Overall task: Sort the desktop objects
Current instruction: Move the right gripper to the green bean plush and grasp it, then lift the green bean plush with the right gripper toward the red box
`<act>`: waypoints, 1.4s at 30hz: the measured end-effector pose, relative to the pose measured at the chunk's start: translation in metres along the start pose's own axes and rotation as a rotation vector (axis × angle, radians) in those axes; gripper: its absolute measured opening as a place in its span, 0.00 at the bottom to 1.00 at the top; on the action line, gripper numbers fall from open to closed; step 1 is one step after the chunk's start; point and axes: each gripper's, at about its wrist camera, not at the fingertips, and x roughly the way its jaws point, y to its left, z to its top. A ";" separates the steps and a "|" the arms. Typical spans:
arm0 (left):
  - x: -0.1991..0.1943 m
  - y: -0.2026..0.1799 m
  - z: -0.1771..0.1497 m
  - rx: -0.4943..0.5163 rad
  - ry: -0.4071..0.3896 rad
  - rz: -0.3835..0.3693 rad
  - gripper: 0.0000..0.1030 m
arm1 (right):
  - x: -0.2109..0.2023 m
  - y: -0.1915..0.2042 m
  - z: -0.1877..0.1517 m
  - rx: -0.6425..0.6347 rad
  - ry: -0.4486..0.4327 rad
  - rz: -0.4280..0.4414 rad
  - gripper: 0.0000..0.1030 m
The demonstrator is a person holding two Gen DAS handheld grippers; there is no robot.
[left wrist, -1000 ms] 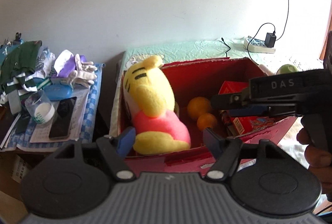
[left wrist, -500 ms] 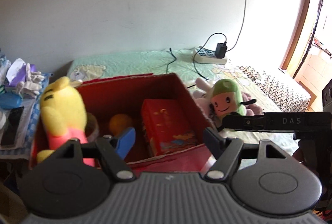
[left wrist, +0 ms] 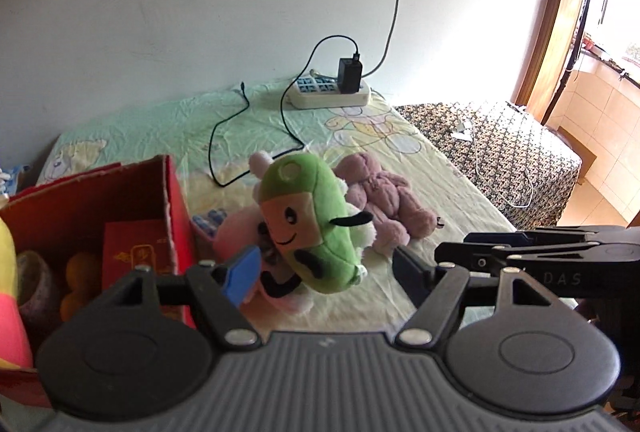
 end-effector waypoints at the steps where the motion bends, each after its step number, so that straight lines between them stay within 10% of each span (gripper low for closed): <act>1: 0.005 -0.005 -0.001 0.002 0.005 0.009 0.72 | 0.000 -0.006 0.002 -0.002 0.007 0.012 0.49; 13: 0.055 -0.006 0.004 -0.109 0.061 0.079 0.71 | 0.047 -0.038 0.044 0.215 0.133 0.285 0.60; 42: 0.091 -0.001 0.014 -0.157 0.150 0.054 0.49 | 0.126 -0.042 0.055 0.244 0.277 0.404 0.57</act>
